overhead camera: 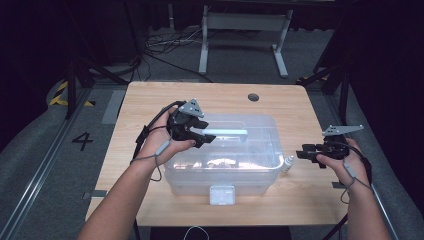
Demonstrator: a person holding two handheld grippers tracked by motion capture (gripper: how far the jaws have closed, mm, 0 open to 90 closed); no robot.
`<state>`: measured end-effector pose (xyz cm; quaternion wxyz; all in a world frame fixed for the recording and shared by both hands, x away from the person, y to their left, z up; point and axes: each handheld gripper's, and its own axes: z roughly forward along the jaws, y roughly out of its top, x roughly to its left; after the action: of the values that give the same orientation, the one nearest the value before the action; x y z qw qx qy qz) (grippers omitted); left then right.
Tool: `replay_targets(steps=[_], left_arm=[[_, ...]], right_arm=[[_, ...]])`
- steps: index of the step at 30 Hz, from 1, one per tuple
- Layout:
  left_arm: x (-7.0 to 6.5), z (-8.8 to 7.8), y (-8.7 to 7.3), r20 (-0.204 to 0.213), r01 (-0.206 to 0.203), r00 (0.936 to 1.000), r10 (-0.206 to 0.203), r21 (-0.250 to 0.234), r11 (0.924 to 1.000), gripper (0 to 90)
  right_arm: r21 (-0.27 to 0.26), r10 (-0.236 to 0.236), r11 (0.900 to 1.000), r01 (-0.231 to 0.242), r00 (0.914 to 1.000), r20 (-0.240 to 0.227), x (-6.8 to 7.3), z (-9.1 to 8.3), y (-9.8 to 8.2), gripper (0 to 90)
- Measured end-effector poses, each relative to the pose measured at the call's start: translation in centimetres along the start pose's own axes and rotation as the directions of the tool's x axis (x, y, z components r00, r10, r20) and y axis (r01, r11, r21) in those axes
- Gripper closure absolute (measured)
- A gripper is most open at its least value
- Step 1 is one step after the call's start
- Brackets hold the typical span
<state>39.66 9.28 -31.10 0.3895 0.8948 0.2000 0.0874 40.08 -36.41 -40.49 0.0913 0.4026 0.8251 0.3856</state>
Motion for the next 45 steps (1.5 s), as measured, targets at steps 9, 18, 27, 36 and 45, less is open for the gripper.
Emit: replay_targets(steps=[9, 18, 27, 36, 45], left_arm=[[-0.2, -0.1, 0.1, 0.031, -0.025, 0.9992, 0.025, -0.004, 0.9997, 69.9], [-0.3, -0.2, 0.2, 0.025, -0.036, 0.9991, 0.036, 0.009, 0.9993, 70.5], [-0.2, -0.3, 0.5, 0.017, -0.049, 0.9987, 0.048, 0.022, 0.9986, 71.1], [0.4, -0.5, 1.1, 0.027, -0.049, 0.9985, 0.048, 0.036, 0.9982, 71.6], [1.0, -0.7, 1.9, 0.032, -0.03, 0.9991, 0.029, 0.048, 0.9984, 71.6]], right_arm=[[0.002, -0.005, 1.0, 0.005, 1.0, -0.003, 0.1, 0.0, 0.0, 54.1], [-0.001, -0.007, 1.0, 0.007, 1.0, -0.004, 0.1, 0.0, 0.1, 54.3], [-0.009, -0.01, 1.0, 0.01, 0.9999, 0.0, 0.2, -0.3, 0.1, 54.4], [-0.019, -0.018, 1.0, 0.018, 0.9998, 0.004, 0.5, -0.7, 0.1, 54.5], [-0.038, -0.026, 0.999, 0.027, 0.9996, 0.013, 0.9, -1.3, 0.1, 55.2]])
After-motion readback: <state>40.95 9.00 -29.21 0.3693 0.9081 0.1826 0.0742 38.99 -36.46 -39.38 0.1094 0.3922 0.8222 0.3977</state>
